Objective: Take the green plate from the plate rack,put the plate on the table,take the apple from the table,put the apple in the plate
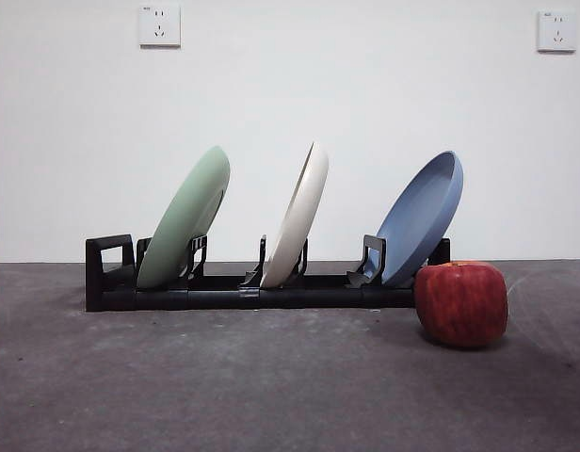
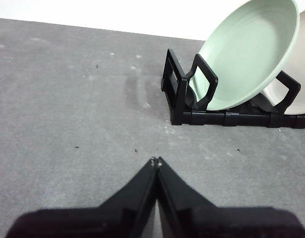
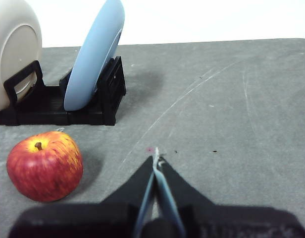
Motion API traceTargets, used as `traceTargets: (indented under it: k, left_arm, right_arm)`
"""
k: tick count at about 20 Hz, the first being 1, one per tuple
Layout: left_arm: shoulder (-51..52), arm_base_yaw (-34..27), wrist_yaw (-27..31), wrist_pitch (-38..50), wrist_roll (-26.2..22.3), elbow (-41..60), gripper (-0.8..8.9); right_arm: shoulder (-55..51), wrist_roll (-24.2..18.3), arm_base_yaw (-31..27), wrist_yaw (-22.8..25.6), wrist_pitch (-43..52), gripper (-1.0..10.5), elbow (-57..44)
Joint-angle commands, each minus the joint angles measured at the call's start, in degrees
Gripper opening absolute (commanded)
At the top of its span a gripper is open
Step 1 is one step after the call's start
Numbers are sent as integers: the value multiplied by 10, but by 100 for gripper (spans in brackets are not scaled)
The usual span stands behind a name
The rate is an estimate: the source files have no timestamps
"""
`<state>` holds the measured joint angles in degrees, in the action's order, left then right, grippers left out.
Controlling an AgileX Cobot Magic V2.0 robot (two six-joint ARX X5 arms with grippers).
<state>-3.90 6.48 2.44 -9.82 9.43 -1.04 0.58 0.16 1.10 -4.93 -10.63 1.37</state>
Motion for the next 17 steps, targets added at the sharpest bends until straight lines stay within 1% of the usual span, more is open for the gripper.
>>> traceTargets:
  k: [1,11,15,16,17]
  left_arm:
    - [0,-2,1,4,-7,4,-4]
    - [0,-2,1,5,-7,4,-4]
    - [0,-2,1,19,-7,4,-4]
    - [0,-2,1,23,-6,4,-4]
    - [0,-2,1,31,-3,4,-3]
  right_arm:
    - [0,-3,0,1,3,1,-5]
    - [0,-3,0,0,3,1,-5]
    - [0,0,0,-2,3,1,-5]
    - [0,17,0,-2,3,1,-5]
    - [0,46,0,-2,3,1,-5]
